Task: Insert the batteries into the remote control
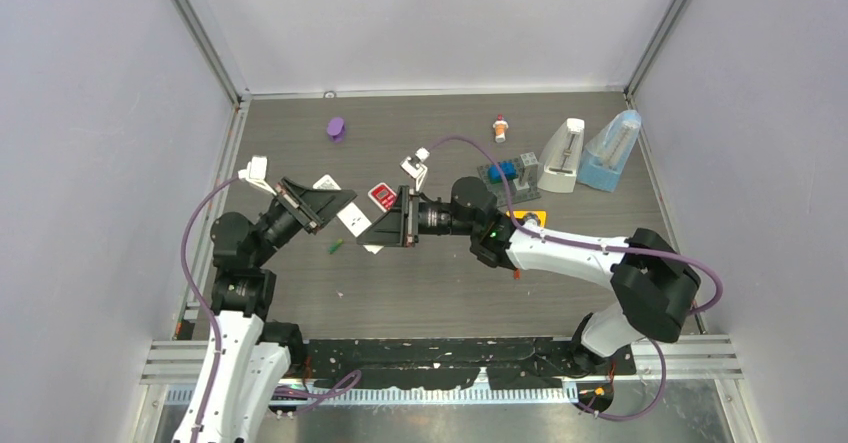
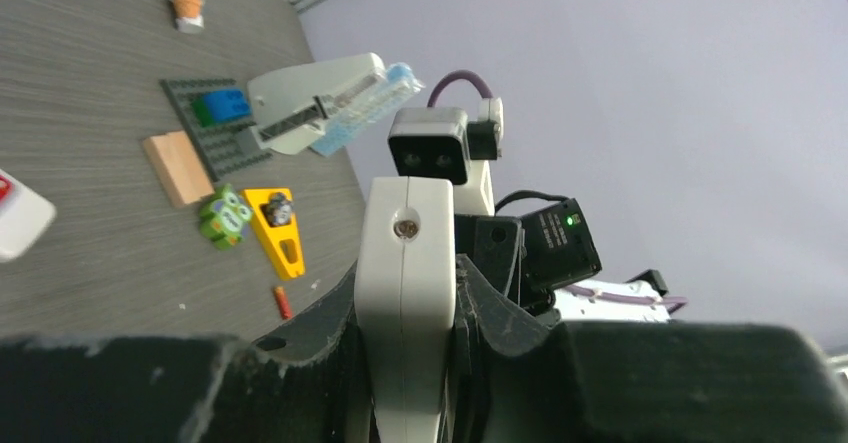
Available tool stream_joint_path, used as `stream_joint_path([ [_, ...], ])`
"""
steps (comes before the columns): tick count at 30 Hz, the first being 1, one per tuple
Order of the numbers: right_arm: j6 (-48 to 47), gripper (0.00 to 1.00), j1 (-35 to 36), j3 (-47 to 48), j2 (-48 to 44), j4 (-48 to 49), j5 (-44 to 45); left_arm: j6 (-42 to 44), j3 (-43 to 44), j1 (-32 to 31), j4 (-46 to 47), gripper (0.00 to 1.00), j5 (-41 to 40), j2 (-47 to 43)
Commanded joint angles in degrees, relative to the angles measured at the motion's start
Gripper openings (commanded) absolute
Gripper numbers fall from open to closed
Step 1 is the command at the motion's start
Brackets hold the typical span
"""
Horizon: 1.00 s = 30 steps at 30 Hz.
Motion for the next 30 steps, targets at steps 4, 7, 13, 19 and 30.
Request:
stream_joint_path([
  [4, 5.4, 0.52, -1.0, -7.4, 1.4, 8.1, 2.1, 5.4, 1.0, 0.4, 0.0, 0.00, -5.6, 1.1],
  [7, 6.3, 0.52, -1.4, -8.7, 2.0, 9.2, 3.6, 5.2, 0.5, 0.4, 0.5, 0.00, -5.7, 1.9],
  [13, 10.4, 0.39, -2.3, -10.0, 4.4, 14.7, 4.4, 7.2, -0.9, 0.4, 0.4, 0.00, -6.4, 2.8],
  [19, 11.5, 0.25, -2.9, -9.6, 5.4, 15.1, 4.9, 8.9, -1.2, 0.4, -1.1, 0.00, -6.4, 3.5],
  [30, 9.2, 0.05, -3.1, -9.2, 1.8, 10.4, 5.0, 21.8, 1.7, 0.4, -13.0, 0.00, -12.0, 2.7],
])
